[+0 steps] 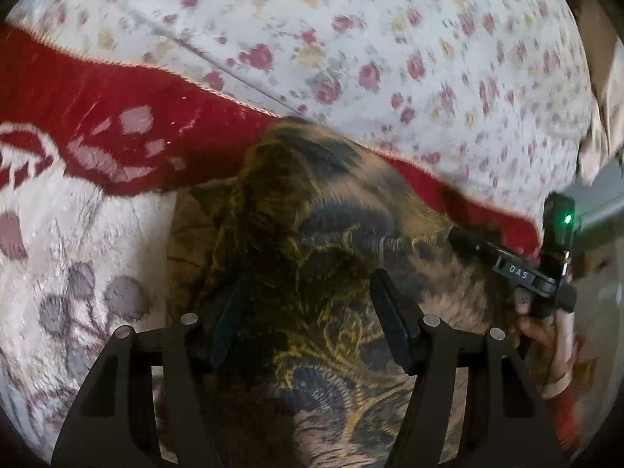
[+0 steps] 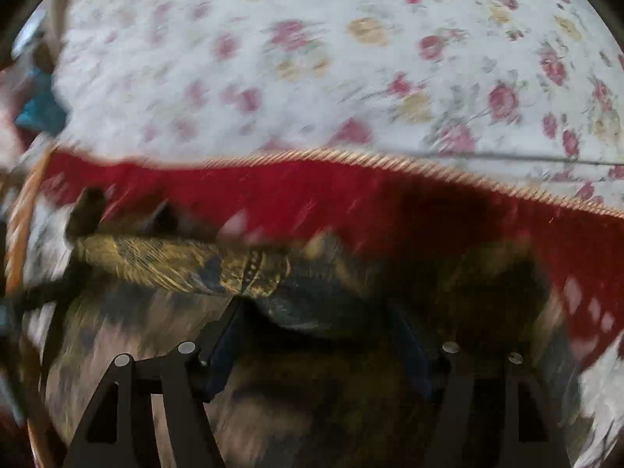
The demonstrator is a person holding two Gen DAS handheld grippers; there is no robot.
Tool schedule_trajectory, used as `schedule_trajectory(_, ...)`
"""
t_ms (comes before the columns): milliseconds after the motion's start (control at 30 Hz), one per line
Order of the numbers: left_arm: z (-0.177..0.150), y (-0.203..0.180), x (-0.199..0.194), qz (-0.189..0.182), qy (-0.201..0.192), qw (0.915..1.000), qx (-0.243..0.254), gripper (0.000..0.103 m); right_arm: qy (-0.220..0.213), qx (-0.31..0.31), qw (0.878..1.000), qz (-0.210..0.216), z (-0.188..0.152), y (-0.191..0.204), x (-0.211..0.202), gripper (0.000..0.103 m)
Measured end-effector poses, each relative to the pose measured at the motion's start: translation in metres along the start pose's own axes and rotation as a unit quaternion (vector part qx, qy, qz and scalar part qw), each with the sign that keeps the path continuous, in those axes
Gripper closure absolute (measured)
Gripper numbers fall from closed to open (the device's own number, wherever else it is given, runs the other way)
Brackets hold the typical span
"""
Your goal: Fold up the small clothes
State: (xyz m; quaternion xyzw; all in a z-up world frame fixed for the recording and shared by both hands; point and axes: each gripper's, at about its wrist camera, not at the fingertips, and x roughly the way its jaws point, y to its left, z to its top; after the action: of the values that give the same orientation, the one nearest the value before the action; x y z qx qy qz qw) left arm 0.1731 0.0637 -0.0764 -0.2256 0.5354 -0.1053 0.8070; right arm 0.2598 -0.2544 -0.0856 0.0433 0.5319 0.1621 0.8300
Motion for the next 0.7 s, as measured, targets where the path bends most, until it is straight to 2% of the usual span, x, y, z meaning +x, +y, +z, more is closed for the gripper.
schedule_trajectory(67,0.002,0.004,-0.009,-0.003,-0.009,0.9998,-0.019,0.039,-0.018,0.024,0.999,-0.014,0.003,-0.013,-0.014,0.033)
schedule_trajectory(133,-0.004,0.004,-0.021,0.005,-0.023,0.9997,-0.005,0.039,-0.034,0.033,0.999,-0.003,-0.006,-0.03,-0.044,0.033)
schedule_trajectory(200,-0.016,-0.002,-0.033,0.009,-0.029,0.9995,0.014,0.039,-0.035,0.041,0.998,0.022,-0.024,-0.044,-0.071,0.03)
schedule_trajectory(233,-0.024,-0.002,-0.039,0.001,-0.03,0.9994,0.019,0.039,-0.036,0.044,0.998,0.028,-0.033,-0.052,-0.083,0.025)
schedule_trajectory(267,-0.031,-0.001,-0.045,-0.01,-0.031,0.9992,0.022,0.039,-0.04,0.049,0.998,0.029,-0.05,-0.063,-0.102,0.021)
schedule_trajectory(400,-0.066,0.004,-0.06,-0.021,-0.034,0.9987,0.03,0.039,-0.059,0.064,0.996,0.021,-0.105,-0.087,-0.148,0.018)
schedule_trajectory(500,-0.088,0.007,-0.067,-0.008,-0.039,0.9988,0.03,0.039,-0.06,0.076,0.994,0.042,-0.135,-0.091,-0.156,0.018)
schedule_trajectory(567,-0.1,0.009,-0.07,-0.004,-0.044,0.9987,0.027,0.039,-0.057,0.063,0.995,0.054,-0.149,-0.078,-0.153,0.02)
schedule_trajectory(600,-0.104,0.01,-0.07,-0.007,-0.044,0.9987,0.026,0.039,-0.055,0.048,0.996,0.056,-0.156,-0.071,-0.15,0.023)
schedule_trajectory(633,-0.108,0.01,-0.07,-0.01,-0.044,0.9987,0.025,0.039,-0.053,0.035,0.996,0.056,-0.161,-0.065,-0.146,0.044)
schedule_trajectory(667,-0.111,0.01,-0.069,-0.008,-0.042,0.9987,0.027,0.039,-0.048,0.023,0.998,0.046,-0.165,-0.059,-0.141,0.074)
schedule_trajectory(700,-0.115,0.009,-0.069,0.001,-0.04,0.9987,0.033,0.039,-0.048,0.024,0.998,0.041,-0.17,-0.06,-0.141,0.083)
